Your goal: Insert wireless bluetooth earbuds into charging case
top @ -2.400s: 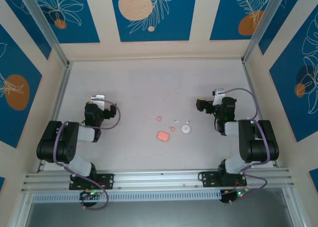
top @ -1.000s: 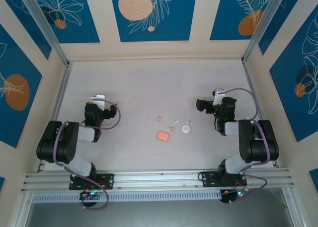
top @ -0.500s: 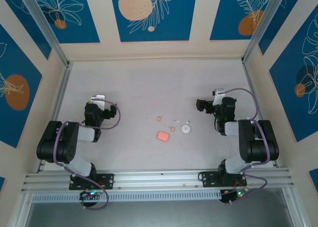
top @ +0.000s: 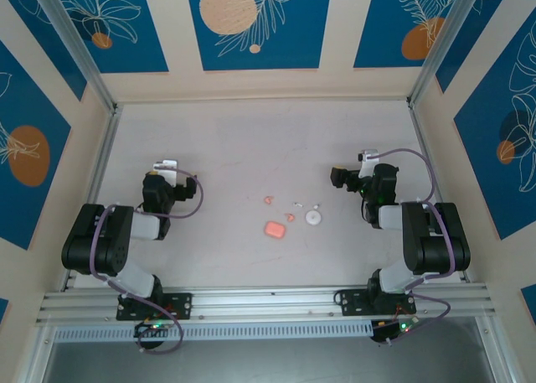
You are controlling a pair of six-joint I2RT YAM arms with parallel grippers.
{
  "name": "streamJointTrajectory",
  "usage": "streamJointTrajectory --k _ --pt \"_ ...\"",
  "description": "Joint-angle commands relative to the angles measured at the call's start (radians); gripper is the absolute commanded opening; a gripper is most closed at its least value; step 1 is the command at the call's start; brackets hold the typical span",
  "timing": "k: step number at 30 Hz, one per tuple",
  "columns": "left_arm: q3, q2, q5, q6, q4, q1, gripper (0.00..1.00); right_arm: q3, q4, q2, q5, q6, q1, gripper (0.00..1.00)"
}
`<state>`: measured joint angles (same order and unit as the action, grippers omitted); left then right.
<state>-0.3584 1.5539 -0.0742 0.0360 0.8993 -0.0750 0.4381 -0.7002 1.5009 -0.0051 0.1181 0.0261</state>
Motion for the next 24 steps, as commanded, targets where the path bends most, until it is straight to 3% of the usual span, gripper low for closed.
streamJointTrajectory --k 1,7,13,18,24 --pt "-0.034 -0.079 0.031 0.020 -0.068 0.003 0.98 0.096 0.216 -0.103 0.019 -0.002 -0.006 0.99" --pt "-0.195 -0.246 0.062 -0.001 -0.479 -0.022 0.89 0.296 0.795 -0.275 0.062 0.100 -0.008 0.99" --pt "-0.321 -0.312 0.074 -0.084 -0.752 -0.105 0.80 0.484 1.294 -0.369 0.017 0.204 -0.038 0.95" --pt "-0.388 -0.322 0.040 -0.135 -0.937 -0.187 0.76 0.572 1.540 -0.374 -0.060 0.346 -0.099 0.80" --pt "-0.447 -0.291 0.023 -0.185 -1.089 -0.270 0.75 0.601 1.649 -0.314 -0.058 0.505 -0.233 0.73"
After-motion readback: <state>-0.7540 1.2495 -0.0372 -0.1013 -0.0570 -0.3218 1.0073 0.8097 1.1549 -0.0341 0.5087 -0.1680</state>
